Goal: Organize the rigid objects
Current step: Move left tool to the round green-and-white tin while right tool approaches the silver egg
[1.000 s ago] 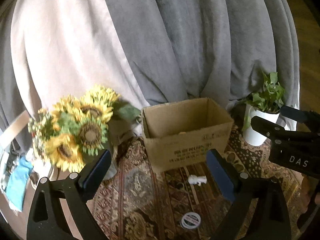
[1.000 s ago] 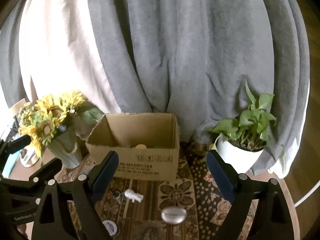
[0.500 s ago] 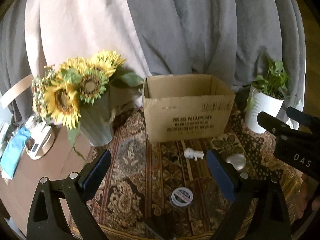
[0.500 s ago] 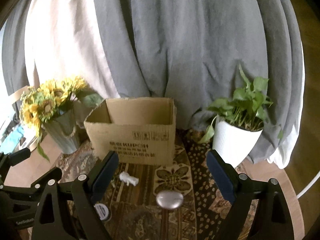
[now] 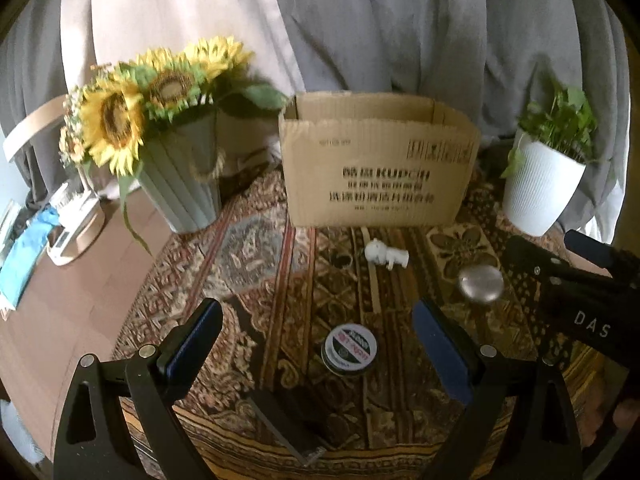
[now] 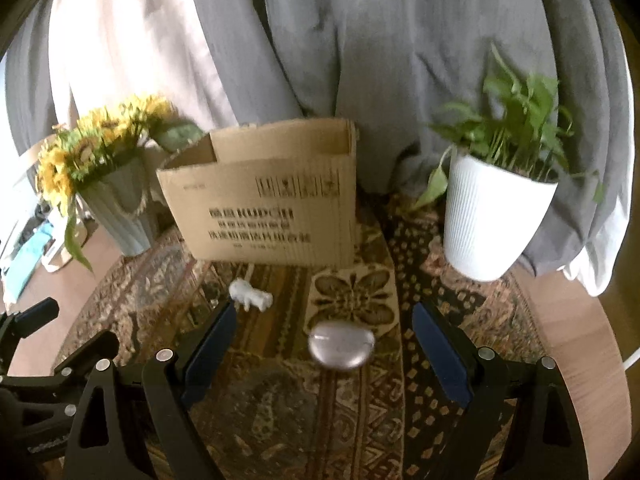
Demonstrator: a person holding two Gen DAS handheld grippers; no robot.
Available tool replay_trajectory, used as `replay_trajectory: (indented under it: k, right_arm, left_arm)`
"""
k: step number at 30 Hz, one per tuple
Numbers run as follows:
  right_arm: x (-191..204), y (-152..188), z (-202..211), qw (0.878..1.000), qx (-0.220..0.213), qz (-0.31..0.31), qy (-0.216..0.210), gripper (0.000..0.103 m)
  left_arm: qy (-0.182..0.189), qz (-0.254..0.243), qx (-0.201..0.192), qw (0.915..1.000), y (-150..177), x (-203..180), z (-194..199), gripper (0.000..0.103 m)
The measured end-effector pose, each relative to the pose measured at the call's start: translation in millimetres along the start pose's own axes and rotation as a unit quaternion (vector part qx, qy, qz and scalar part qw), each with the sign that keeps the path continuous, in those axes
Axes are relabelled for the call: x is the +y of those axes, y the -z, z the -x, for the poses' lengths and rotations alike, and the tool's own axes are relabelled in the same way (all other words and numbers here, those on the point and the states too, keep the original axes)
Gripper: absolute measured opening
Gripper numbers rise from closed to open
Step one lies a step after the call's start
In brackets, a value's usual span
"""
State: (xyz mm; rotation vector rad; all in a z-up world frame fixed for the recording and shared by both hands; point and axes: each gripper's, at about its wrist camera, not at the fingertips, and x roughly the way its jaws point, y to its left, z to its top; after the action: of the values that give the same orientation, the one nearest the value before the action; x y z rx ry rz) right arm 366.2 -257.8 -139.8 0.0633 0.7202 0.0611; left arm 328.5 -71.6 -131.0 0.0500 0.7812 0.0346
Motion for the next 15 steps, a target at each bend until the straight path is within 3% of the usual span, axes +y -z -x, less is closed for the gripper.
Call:
replay_trajectory:
  k: [15]
  right_arm:
    - [-21.8, 20.6, -61.4, 0.997, 0.074, -0.012, -0.027, 0.09]
  left_arm:
    - [0.004, 0.022, 0.091, 0.9956, 22.2, -9.6, -55.6, 0.094]
